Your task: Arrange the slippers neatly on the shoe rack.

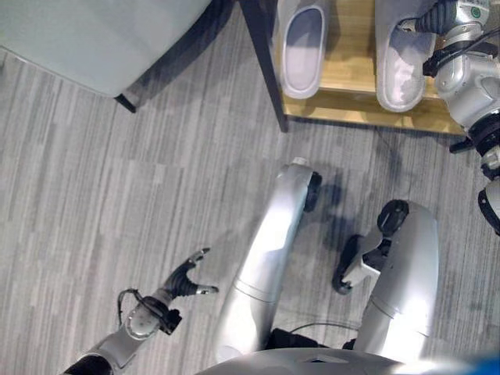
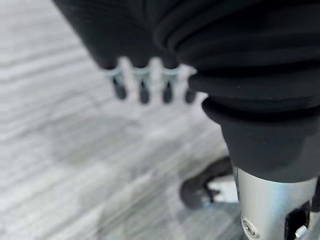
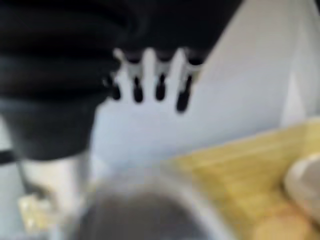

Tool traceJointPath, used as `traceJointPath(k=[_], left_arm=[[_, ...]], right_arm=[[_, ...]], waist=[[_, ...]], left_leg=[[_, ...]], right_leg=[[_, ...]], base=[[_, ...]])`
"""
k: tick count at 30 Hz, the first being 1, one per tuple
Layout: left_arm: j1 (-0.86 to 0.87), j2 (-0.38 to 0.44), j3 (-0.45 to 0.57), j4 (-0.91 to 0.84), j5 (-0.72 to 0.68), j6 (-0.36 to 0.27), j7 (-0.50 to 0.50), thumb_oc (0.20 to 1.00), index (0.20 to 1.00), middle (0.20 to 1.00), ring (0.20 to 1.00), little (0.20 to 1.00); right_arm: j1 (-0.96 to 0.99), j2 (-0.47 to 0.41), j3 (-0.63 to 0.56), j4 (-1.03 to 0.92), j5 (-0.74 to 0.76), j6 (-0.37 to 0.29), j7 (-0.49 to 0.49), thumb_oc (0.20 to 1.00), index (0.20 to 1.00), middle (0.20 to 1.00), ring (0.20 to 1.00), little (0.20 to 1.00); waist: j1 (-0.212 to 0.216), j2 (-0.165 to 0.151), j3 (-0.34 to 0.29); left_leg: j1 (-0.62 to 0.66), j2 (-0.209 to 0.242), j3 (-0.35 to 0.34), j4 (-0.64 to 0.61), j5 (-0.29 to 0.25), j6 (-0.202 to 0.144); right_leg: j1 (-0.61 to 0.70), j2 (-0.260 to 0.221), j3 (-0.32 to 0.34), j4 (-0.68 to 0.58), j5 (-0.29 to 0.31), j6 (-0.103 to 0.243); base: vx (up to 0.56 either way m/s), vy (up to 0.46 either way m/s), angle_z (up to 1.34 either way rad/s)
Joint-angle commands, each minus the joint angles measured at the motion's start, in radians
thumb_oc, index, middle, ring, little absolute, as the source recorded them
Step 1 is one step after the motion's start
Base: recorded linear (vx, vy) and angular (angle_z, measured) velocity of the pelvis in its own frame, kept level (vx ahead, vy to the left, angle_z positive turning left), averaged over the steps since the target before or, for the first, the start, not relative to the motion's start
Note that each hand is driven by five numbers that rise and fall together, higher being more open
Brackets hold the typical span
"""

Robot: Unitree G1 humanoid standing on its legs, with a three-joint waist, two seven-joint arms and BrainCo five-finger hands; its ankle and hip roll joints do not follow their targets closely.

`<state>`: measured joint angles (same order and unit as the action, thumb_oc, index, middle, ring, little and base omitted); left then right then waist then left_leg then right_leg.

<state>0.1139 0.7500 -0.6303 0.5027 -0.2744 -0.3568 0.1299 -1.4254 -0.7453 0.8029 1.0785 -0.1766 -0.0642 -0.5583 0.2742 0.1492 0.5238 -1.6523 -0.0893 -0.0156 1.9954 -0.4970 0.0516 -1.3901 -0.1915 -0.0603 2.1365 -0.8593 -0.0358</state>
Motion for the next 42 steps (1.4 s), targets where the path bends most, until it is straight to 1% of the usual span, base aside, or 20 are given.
traceJointPath(k=[1,6,8,11,13,14,16,17,21,23,26,32,34,42], left_arm=[[0.061,-0.005,-0.041,-0.032,-0.012,-0.001,0.014,1.0,1.0,1.0,1.0,1.0],[0.059,-0.001,-0.057,-0.019,0.016,0.01,0.014,1.0,1.0,1.0,1.0,1.0],[0.059,-0.004,-0.074,-0.002,0.041,0.014,0.017,1.0,1.0,1.0,1.0,1.0],[0.059,-0.004,-0.08,0.007,0.058,0.018,0.025,1.0,1.0,1.0,1.0,1.0],[0.073,-0.012,-0.069,0.02,0.051,0.019,0.028,1.0,1.0,1.0,1.0,1.0],[0.073,-0.012,-0.069,0.02,0.051,0.018,0.028,1.0,1.0,1.0,1.0,1.0],[0.089,-0.02,-0.053,0.037,0.048,0.017,0.032,1.0,1.0,1.0,1.0,1.0],[0.098,-0.02,-0.053,0.041,0.047,0.016,0.032,1.0,1.0,1.0,1.0,1.0],[0.112,-0.02,-0.05,0.036,0.053,0.018,0.029,1.0,1.0,1.0,1.0,1.0],[0.125,-0.025,-0.048,0.033,0.058,0.022,0.025,1.0,1.0,1.0,1.0,1.0],[0.127,-0.033,-0.043,0.032,0.058,0.021,0.02,1.0,1.0,1.0,1.0,1.0],[0.142,-0.039,-0.037,0.033,0.078,0.024,0.024,1.0,1.0,1.0,1.0,1.0],[0.137,-0.045,-0.036,0.038,0.076,0.028,0.031,1.0,1.0,1.0,1.0,1.0],[0.135,-0.052,-0.03,0.038,0.085,0.035,0.037,1.0,1.0,1.0,1.0,1.0]], right_arm=[[-0.073,-0.027,0.006,-0.075,0.06,-0.013,-0.026,1.0,1.0,1.0,1.0,1.0],[-0.072,0.0,0.0,-0.039,0.082,-0.012,-0.019,1.0,1.0,1.0,1.0,1.0],[-0.063,0.025,-0.02,-0.039,0.122,-0.024,-0.022,1.0,1.0,1.0,1.0,1.0],[-0.053,0.028,-0.04,-0.057,0.156,-0.041,-0.031,1.0,1.0,1.0,1.0,1.0],[-0.012,0.011,-0.076,-0.112,0.212,-0.073,-0.02,1.0,1.0,1.0,1.0,1.0],[-0.01,0.011,-0.077,-0.113,0.212,-0.073,-0.02,1.0,1.0,1.0,1.0,1.0],[0.048,-0.021,-0.11,-0.171,0.273,-0.113,0.0,1.0,1.0,1.0,1.0,1.0],[0.074,-0.037,-0.121,-0.191,0.285,-0.123,0.008,1.0,1.0,1.0,1.0,1.0],[0.131,-0.061,-0.131,-0.233,0.296,-0.133,0.031,1.0,1.0,1.0,1.0,1.0],[0.199,-0.062,-0.182,-0.254,0.359,-0.162,0.043,1.0,1.0,1.0,1.0,1.0],[0.254,-0.07,-0.205,-0.284,0.371,-0.17,0.057,1.0,1.0,1.0,1.0,1.0],[0.347,-0.087,-0.245,-0.373,0.334,-0.176,0.066,1.0,1.0,1.0,1.0,1.0],[0.378,-0.072,-0.275,-0.402,0.35,-0.188,0.055,1.0,1.0,1.0,1.0,1.0],[0.427,-0.057,-0.279,-0.482,0.325,-0.181,0.08,1.0,1.0,1.0,1.0,1.0]], waist=[[0.033,0.032,-0.004],[0.03,0.03,-0.004],[0.025,0.025,-0.004],[0.022,0.021,-0.004],[0.015,0.014,-0.004],[0.015,0.013,-0.004],[0.007,0.003,-0.004],[0.005,-0.002,-0.004],[-0.001,-0.007,-0.004],[-0.008,-0.013,-0.004],[-0.016,-0.018,-0.004],[-0.027,-0.032,-0.004],[-0.027,-0.033,-0.004],[-0.027,-0.037,-0.004]], left_leg=[[0.082,-0.003,-0.111,0.058,-0.283,-0.022],[0.082,-0.001,-0.108,0.057,-0.281,-0.024],[0.082,0.002,-0.104,0.052,-0.277,-0.025],[0.082,0.001,-0.102,0.05,-0.276,-0.024],[0.082,0.0,-0.103,0.053,-0.275,-0.024],[0.082,0.0,-0.103,0.053,-0.275,-0.024],[0.082,0.002,-0.106,0.055,-0.275,-0.027],[0.082,0.003,-0.106,0.057,-0.275,-0.027],[0.082,0.007,-0.104,0.052,-0.276,-0.027],[0.082,0.009,-0.099,0.048,-0.273,-0.026],[0.082,0.011,-0.094,0.043,-0.274,-0.026],[0.082,0.011,-0.09,0.045,-0.277,-0.023],[0.082,0.012,-0.088,0.047,-0.278,-0.023],[0.082,0.013,-0.091,0.054,-0.284,-0.02]], right_leg=[[-0.007,0.022,0.108,0.0,0.206,-0.09],[-0.008,0.021,0.108,0.001,0.205,-0.093],[-0.013,0.024,0.111,0.0,0.205,-0.096],[-0.016,0.025,0.116,0.001,0.207,-0.095],[-0.016,0.025,0.118,0.005,0.21,-0.095],[-0.016,0.025,0.119,0.005,0.209,-0.095],[-0.018,0.025,0.119,0.008,0.209,-0.094],[-0.02,0.025,0.121,0.008,0.208,-0.095],[-0.026,0.027,0.124,0.004,0.209,-0.095],[-0.032,0.03,0.128,0.005,0.206,-0.097],[-0.036,0.032,0.132,0.003,0.207,-0.096],[-0.038,0.032,0.14,0.005,0.206,-0.098],[-0.039,0.032,0.142,0.008,0.207,-0.097],[-0.04,0.031,0.145,0.01,0.207,-0.098]], base=[[0.0,0.0,0.0],[-0.01,-0.001,0.0],[0.0,0.0,0.0],[0.0,0.0,0.0],[-0.01,-0.003,0.02],[0.0,0.0,0.0],[0.0,0.0,0.0],[0.0,0.0,0.0],[-0.02,-0.007,-0.04],[-0.01,-0.006,-0.06],[0.0,-0.002,-0.01],[0.0,0.0,0.0],[0.0,0.0,0.0],[0.0,0.0,0.0]])
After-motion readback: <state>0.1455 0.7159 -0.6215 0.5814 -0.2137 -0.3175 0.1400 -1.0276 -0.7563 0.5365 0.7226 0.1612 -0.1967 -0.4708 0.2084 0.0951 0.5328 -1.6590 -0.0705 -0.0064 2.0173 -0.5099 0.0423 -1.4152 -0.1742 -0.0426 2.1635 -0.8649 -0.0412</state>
